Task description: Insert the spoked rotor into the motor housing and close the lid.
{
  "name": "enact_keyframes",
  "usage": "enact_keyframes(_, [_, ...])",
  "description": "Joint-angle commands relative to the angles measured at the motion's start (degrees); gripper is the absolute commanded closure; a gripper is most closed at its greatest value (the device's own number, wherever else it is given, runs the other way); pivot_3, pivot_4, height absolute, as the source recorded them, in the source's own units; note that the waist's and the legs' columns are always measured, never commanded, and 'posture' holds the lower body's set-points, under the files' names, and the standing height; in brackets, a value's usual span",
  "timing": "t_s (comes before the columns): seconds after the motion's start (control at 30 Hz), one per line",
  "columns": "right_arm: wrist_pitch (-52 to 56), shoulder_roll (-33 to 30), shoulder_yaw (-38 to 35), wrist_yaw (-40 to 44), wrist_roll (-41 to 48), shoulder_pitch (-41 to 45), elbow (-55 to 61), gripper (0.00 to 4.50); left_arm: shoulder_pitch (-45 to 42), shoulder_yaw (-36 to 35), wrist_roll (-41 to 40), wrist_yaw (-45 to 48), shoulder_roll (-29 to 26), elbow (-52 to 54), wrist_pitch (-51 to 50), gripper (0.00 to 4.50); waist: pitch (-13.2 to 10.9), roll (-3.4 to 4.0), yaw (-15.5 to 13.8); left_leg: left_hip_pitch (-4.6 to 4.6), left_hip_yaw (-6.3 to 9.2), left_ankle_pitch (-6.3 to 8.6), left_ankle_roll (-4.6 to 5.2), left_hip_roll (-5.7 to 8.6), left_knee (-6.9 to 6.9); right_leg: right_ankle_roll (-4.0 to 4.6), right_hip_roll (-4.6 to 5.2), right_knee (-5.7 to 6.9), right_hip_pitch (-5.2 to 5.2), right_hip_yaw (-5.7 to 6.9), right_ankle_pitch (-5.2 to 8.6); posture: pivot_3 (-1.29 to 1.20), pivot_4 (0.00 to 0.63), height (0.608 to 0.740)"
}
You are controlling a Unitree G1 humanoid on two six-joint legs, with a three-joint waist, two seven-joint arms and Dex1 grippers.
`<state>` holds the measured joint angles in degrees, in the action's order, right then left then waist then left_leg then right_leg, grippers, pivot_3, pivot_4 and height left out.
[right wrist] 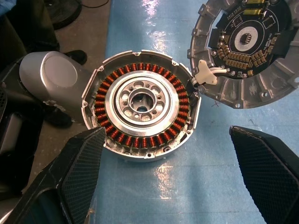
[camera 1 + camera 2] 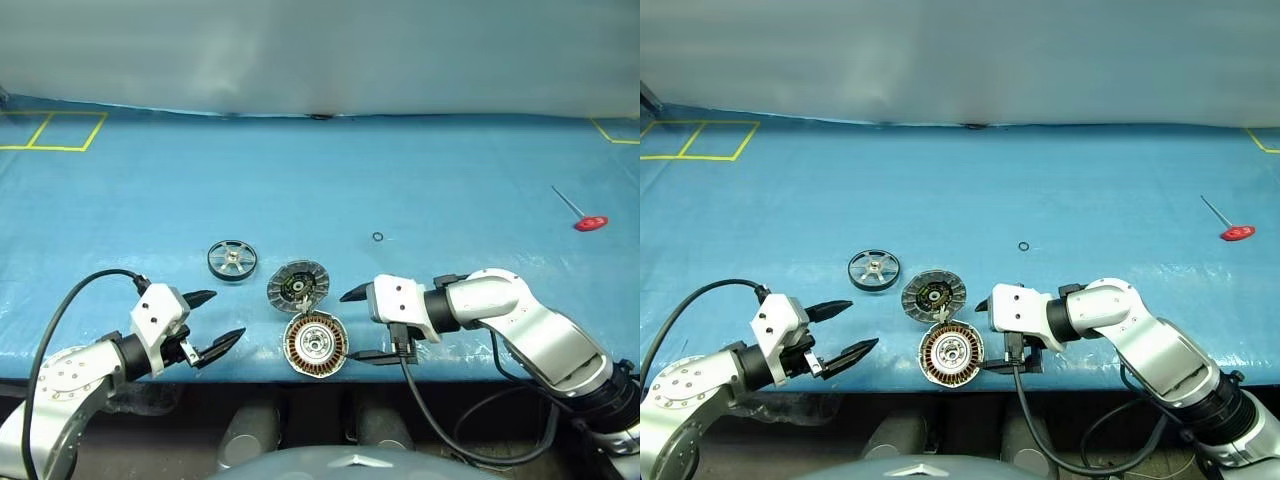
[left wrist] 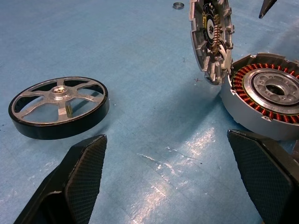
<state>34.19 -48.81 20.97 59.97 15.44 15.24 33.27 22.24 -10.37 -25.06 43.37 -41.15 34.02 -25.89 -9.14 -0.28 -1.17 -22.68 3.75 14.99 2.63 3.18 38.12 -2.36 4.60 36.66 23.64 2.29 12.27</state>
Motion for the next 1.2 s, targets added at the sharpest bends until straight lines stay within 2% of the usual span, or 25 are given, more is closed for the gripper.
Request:
enact_keyframes(0.03, [-1.1, 0.3, -2.1, -0.3, 0.3, -0.2, 0.0, 0.01, 0.5, -0.3, 0.0, 1.0, -0.8, 2.2, 0.6, 0.01, 0.0, 0.0, 0.0, 0.0, 0.0, 0.0, 0.0, 0.0, 0.0, 0.0, 0.0, 0.0, 0.0, 0.0, 0.0, 0.0, 0.15, 0.74])
enact_keyframes(0.23, [-1.9, 1.1, -4.9, -0.4, 2.4, -1.5, -2.5, 0.01, 0.6, -0.1, 0.4, 1.5, -0.9, 2.2, 1.1, 0.01, 0.0, 0.0, 0.0, 0.0, 0.0, 0.0, 0.0, 0.0, 0.0, 0.01, 0.0, 0.0, -0.01, 0.0, 0.0, 0.0, 0.15, 0.74])
enact_keyframes(1.2, [-3.4, 1.0, -5.1, -0.9, 0.7, -3.0, -4.7, 0.01, 0.9, 0.2, 1.6, 1.3, 0.3, 1.9, 1.4, 0.01, 0.0, 0.0, 0.0, 0.0, 0.0, 0.0, 0.0, 0.0, 0.0, 0.01, -0.01, 0.01, -0.01, -0.01, 0.0, 0.0, 0.15, 0.74])
